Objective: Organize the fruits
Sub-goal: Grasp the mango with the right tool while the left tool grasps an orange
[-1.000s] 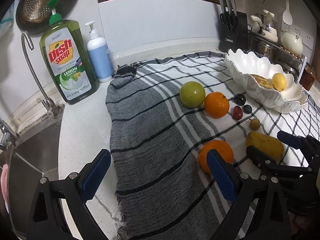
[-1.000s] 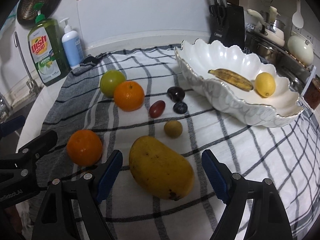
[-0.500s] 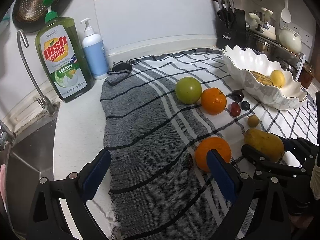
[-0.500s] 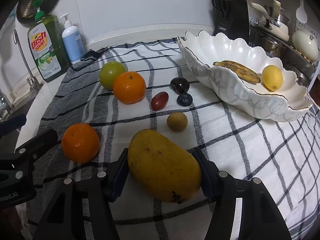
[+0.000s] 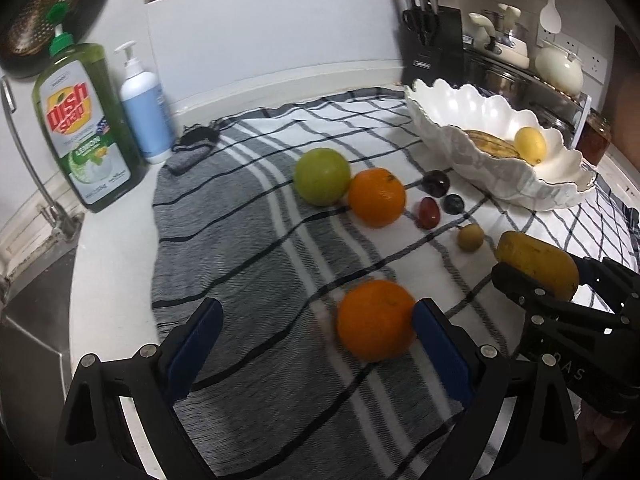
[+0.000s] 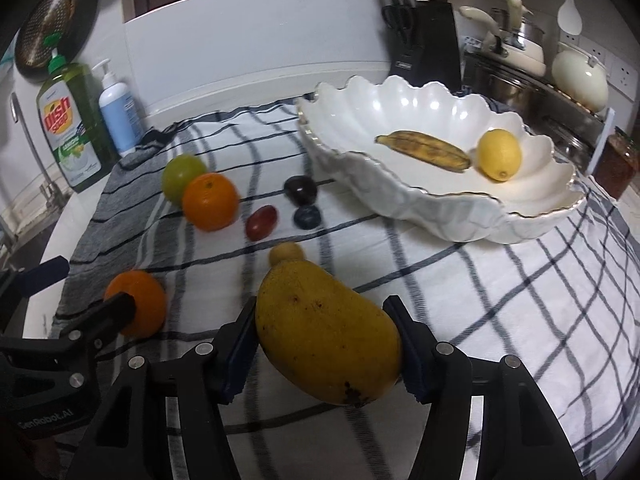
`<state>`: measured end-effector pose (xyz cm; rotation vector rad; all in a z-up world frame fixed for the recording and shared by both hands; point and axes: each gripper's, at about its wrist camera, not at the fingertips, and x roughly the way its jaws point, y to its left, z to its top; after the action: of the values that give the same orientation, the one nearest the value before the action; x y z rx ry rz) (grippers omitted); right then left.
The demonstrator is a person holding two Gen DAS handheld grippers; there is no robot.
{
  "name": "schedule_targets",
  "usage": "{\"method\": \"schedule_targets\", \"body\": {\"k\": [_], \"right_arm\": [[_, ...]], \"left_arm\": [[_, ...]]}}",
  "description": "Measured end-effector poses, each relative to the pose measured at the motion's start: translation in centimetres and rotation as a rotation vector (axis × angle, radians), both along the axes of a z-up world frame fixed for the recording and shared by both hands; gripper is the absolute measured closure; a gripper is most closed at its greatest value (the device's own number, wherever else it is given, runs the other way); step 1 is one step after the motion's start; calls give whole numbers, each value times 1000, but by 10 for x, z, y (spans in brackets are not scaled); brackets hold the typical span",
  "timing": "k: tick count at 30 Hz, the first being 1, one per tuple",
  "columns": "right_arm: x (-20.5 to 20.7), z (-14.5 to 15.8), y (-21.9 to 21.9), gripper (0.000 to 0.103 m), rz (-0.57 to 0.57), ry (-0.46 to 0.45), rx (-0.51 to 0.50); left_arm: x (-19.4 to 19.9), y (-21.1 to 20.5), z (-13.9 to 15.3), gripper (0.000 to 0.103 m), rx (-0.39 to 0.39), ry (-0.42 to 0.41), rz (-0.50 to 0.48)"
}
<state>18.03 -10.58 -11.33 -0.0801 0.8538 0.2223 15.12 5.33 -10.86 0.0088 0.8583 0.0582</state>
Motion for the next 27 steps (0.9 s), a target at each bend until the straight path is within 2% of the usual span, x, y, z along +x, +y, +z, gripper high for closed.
{"method": "schedule_targets", "body": {"k": [7, 13, 18, 27], "right_arm": [[3, -2, -13, 42, -31, 4, 11], [5, -5, -16, 42, -40, 12, 16], [5, -6, -17, 42, -41, 16, 22], [2, -2, -18, 42, -38, 4, 29]], "left_arm": [[7, -13, -9, 13, -10, 27, -37], [13, -18, -18, 34, -33, 58, -56], [14, -21, -22, 56, -34, 70, -65], [9, -20, -14, 59, -35, 60, -66]]}}
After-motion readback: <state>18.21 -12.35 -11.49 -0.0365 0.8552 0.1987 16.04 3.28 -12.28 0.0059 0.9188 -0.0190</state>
